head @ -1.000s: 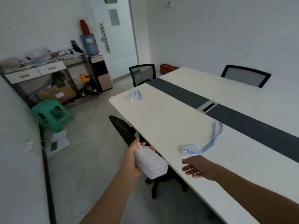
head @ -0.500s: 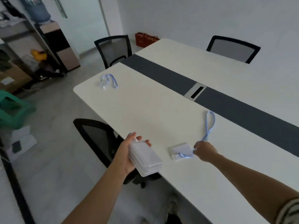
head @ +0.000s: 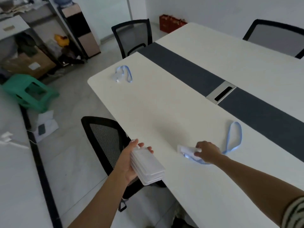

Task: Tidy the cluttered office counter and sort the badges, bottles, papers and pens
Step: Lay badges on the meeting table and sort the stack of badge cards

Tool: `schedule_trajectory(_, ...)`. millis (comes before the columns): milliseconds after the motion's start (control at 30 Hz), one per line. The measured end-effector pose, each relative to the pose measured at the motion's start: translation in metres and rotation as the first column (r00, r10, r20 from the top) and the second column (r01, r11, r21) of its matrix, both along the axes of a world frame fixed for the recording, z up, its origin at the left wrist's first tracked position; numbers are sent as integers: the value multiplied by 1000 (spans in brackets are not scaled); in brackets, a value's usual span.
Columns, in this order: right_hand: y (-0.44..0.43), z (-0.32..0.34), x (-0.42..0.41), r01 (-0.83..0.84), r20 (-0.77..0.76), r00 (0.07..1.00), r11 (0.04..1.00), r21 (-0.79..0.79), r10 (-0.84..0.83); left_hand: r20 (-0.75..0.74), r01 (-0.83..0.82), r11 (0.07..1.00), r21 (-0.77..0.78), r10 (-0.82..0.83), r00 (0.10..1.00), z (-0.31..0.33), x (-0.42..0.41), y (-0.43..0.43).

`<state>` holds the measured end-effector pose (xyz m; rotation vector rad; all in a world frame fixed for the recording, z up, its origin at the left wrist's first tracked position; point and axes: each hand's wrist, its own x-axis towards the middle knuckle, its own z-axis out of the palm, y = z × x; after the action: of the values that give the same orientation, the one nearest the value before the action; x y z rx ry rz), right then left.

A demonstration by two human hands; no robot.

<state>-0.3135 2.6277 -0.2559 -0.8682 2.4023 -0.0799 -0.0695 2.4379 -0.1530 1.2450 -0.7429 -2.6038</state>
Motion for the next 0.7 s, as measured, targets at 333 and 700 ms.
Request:
schedule_trajectory(333,-51,73,3,1,-14,1000,926,-378,-6,-110,-22,999,-32,19,994,22,14,-10)
schedule_trajectory(700,-114,210,96,-189,-31,962,575,-796,273,-181,-56,998,-22,51,982,34,67,-14)
